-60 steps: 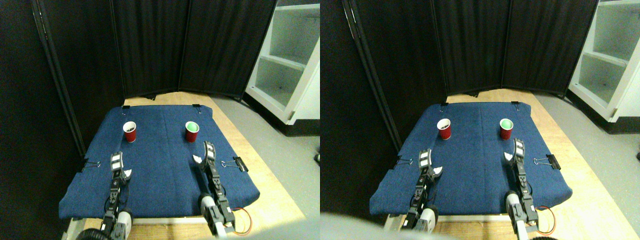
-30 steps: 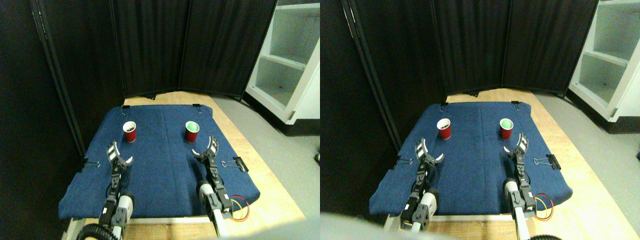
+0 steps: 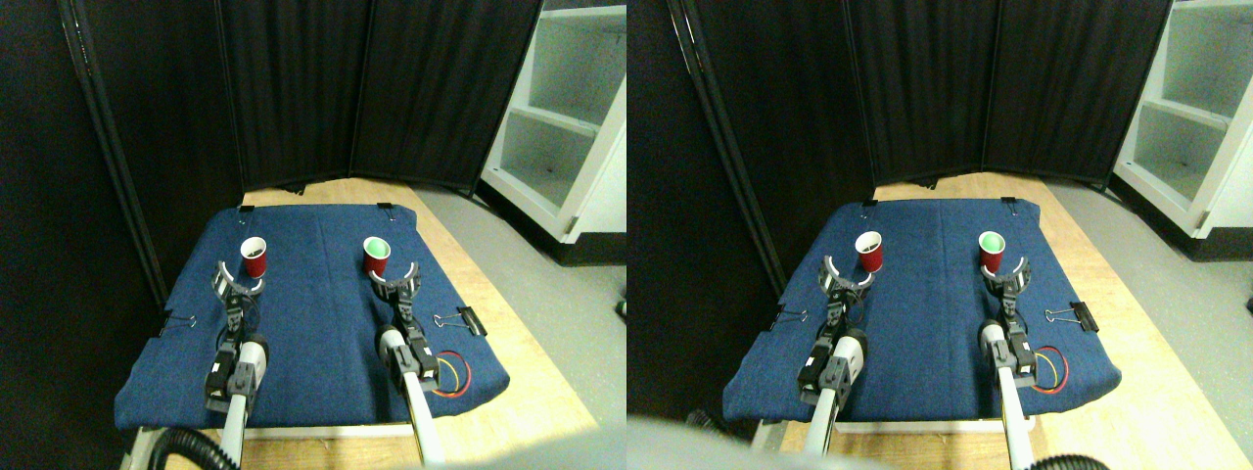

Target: Pour (bimanual)

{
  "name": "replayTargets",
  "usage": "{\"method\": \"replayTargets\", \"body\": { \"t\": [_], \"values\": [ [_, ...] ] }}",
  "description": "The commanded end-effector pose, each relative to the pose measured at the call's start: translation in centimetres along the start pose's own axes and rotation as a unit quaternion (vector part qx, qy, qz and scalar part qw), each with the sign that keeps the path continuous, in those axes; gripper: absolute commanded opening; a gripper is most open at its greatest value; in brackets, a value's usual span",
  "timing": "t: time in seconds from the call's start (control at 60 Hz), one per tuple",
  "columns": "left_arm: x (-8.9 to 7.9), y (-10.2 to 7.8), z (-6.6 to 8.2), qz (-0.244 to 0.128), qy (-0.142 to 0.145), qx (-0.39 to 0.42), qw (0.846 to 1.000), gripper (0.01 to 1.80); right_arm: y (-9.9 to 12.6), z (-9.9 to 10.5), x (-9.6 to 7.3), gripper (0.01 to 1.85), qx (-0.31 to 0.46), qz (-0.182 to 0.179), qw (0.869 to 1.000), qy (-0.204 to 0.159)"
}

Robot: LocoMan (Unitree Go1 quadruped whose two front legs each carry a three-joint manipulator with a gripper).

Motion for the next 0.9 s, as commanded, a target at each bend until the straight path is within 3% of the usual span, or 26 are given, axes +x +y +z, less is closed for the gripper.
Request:
{"method": "replayTargets", "body": {
  "t": [0.017, 0.233, 0.3, 0.517, 0.667, 0.9],
  "values": [
    [0.7, -0.2, -0.2, -0.010, -0.011, -0.008, 1.000, 0.81, 0.1, -0.5, 0.6, 0.85, 0.018, 0.005, 1.000, 0.000],
    [1.4, 0.9, -0.9, 0.014, -0.014, -0.051, 0.999, 0.94, 0.0, -0.9, 1.1, 0.91, 0.002, 0.000, 1.000, 0.006],
    [1.6, 1.3, -1.1, 0.025, -0.018, -0.083, 0.996, 0.99, 0.0, -1.0, 1.4, 0.94, 0.038, -0.011, 0.999, 0.017],
    [1.8, 1.4, -1.6, 0.034, -0.015, -0.113, 0.993, 0.86, 0.1, -1.4, 1.5, 1.01, 0.009, -0.014, 1.000, 0.020],
    [2.3, 1.3, -1.9, 0.039, -0.007, -0.130, 0.991, 0.98, 0.1, -1.7, 1.7, 1.01, 0.036, -0.017, 0.999, 0.031],
    [3.4, 0.9, -2.3, 0.044, -0.001, -0.150, 0.988, 0.93, -0.3, -2.3, 2.0, 1.01, 0.055, -0.036, 0.998, 0.024]
  ]
}}
